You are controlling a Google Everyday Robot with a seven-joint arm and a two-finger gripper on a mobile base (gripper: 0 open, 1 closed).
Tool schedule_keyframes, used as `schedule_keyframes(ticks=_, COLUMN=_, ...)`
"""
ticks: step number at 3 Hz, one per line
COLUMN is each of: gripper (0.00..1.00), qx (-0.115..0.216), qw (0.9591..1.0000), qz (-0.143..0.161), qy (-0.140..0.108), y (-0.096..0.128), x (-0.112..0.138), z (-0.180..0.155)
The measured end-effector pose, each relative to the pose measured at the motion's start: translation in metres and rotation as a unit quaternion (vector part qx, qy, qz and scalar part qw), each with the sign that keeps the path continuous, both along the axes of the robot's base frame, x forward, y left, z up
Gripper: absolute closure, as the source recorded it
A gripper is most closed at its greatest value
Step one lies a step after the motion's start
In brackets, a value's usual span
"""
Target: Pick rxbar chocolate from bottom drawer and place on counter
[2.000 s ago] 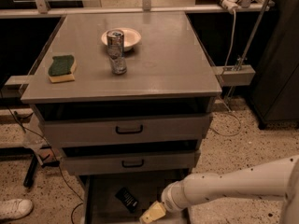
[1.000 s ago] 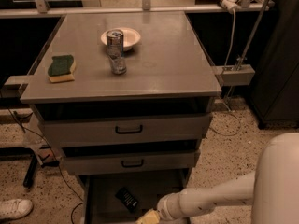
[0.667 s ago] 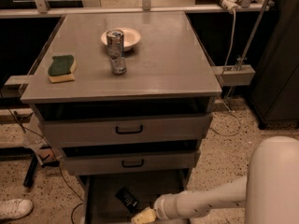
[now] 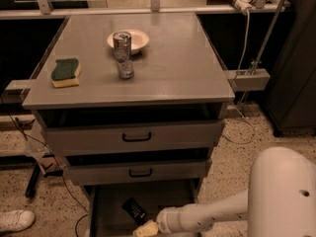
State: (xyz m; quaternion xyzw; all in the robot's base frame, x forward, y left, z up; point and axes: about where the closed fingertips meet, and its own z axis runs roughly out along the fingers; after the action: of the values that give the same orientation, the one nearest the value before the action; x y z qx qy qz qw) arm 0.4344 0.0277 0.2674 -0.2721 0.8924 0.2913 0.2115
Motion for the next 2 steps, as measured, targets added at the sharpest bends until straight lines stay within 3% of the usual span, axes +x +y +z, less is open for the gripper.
schedule_keyframes(ticks=1, gripper=0.00, qx=-0.002, qw=1.0000, qz=-0.004, qy=-0.007, y=0.009, x=0.003, z=-0.011)
schedule_keyframes(ticks=2, gripper=0.00, qx=-0.019, qw=0.9992, qz=-0.013, qy=-0.032, y=0.055, x=0.020, z=-0.069)
